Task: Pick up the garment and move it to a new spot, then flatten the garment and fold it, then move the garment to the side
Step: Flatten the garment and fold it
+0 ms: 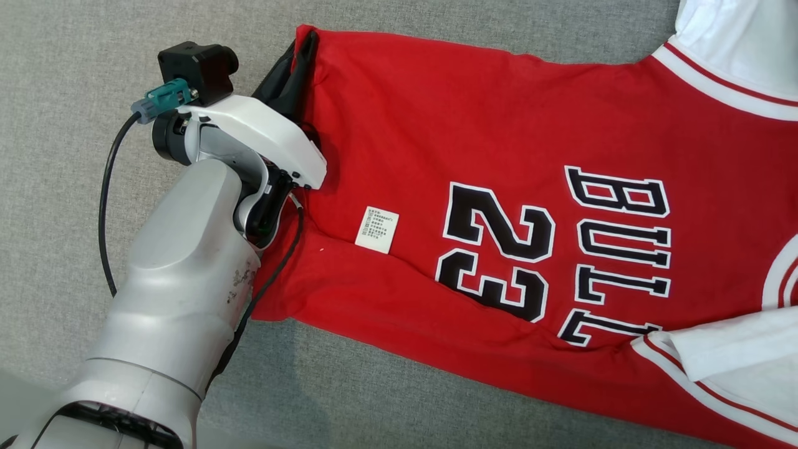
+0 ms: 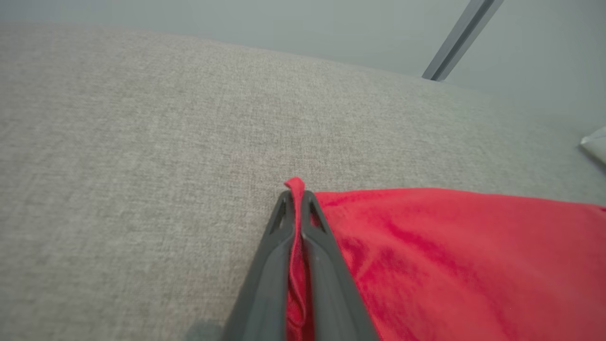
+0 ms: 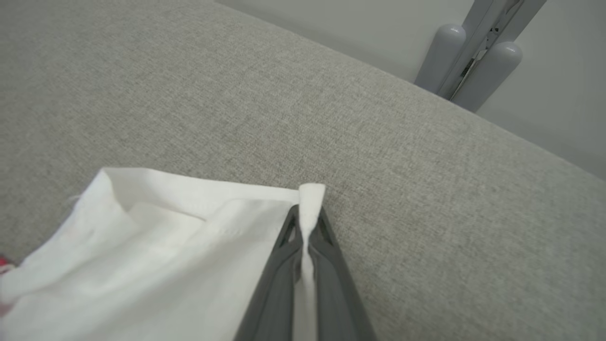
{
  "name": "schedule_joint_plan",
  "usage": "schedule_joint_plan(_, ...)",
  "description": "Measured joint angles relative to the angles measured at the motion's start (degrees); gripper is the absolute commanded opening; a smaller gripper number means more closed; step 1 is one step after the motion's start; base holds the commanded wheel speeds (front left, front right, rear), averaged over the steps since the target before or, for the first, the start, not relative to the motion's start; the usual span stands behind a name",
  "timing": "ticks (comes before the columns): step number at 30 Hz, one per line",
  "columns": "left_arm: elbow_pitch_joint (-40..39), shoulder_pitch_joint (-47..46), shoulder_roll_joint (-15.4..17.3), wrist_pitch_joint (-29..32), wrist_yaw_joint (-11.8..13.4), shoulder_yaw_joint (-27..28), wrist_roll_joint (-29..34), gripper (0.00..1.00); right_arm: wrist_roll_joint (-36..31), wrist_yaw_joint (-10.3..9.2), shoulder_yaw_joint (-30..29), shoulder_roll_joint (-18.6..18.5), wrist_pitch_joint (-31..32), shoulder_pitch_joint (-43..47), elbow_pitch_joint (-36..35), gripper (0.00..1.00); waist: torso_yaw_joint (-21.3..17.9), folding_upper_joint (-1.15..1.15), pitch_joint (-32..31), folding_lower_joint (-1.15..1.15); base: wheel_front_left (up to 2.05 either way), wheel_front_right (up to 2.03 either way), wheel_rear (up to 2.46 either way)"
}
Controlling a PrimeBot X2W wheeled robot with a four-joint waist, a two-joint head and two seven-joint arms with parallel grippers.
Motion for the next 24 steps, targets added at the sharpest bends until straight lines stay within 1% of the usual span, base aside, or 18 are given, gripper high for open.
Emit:
schedule_joint_plan(3, 1.0, -0.1, 0.0, -0.5, -0.1, -0.2, -0.4, 0.0, 1.3, 0.0, 1.5, -0.8, -2.6, -0.2, 0.1, 0.0, -0.2, 0.0, -0.4, 0.0, 0.0, 0.0, 0.0)
schedule_joint_plan(6, 2.1, -0.1, 0.2, -1.0, -0.1, -0.1, -0.6, 0.0, 3.2, 0.0, 2.0, -1.5, -6.6, -0.2, -0.2, 0.0, -0.9, 0.0, -1.0, 0.0, 0.0, 0.0, 0.0)
schedule_joint_plan(7, 2.1, -0.1, 0.2, -1.0, -0.1, -0.1, -0.6, 0.0, 3.2, 0.0, 2.0, -1.5, -6.6, -0.2, -0.2, 0.0, -0.9, 0.0, -1.0, 0.0, 0.0, 0.0, 0.0)
schedule_joint_plan(8, 2.7, 0.0, 0.6, -1.2, -0.1, -0.1, -0.9, 0.0, 4.3, 0.0, 2.1, -1.9, -9.7, -0.2, -0.8, 0.0, -1.5, 0.0, -1.6, 0.0, 0.0, 0.0, 0.0)
schedule_joint_plan(15, 4.6, 1.5, 3.3, -1.5, -0.1, 0.6, -2.0, 0.0, 8.7, 0.0, 2.5, -3.6, -20.0, 2.9, -4.9, 0.0, -4.0, 0.0, -4.2, 0.0, 0.0, 0.0, 0.0)
schedule_joint_plan(24, 3.5, 5.3, 7.2, -0.7, -0.2, 2.2, -4.5, 0.0, 13.7, 0.0, 2.6, -5.8, -29.6, 11.1, -11.9, 0.0, -7.5, 0.0, -8.9, 0.0, 0.0, 0.0, 0.0)
